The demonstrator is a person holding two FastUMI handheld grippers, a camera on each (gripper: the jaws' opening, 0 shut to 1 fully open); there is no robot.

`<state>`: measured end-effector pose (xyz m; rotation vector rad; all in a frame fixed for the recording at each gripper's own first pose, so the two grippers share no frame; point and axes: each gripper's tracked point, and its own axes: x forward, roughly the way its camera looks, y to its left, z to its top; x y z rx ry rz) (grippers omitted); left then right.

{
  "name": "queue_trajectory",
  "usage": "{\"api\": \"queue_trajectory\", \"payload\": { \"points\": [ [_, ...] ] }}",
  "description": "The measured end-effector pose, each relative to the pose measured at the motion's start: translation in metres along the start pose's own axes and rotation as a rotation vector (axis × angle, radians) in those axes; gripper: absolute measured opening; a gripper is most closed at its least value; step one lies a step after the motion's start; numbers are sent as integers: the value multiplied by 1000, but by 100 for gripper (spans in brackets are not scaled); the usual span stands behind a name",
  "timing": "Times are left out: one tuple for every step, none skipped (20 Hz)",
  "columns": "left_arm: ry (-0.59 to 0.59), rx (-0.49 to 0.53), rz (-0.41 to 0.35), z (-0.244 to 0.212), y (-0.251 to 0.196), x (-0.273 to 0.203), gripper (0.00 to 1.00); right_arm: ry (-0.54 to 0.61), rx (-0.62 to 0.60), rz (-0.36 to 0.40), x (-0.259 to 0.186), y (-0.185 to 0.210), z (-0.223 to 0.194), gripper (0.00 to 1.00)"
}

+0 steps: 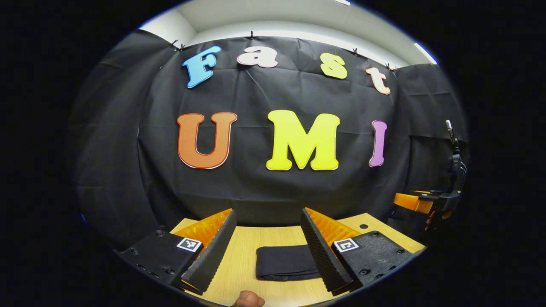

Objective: Grasp the waist and the cuffs of the jeans and fold them to make the two legs overlap; first hold the waist and fold one-third of the jeans toward the cuffs, then hold the cuffs and fold the remaining one-third in the same direction to finish folding.

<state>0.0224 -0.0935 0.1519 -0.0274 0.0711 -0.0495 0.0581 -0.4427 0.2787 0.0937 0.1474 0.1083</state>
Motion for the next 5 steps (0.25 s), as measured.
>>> {"api": "queue_trajectory", "payload": {
  "points": [
    [2,1,-1,0,-2,0,96,2,-4,4,1,2,1,99],
    [5,-2,-2,-1,-3,0,96,4,-13,9,3,2,0,98],
    [10,-6,-4,-3,-5,-1,96,6,-20,10,4,3,0,98],
    [14,-10,-5,-4,-6,0,96,8,-20,14,4,3,-1,99],
    [16,-11,-4,-4,-7,0,96,9,-16,20,4,5,-1,99]
  ]
}}
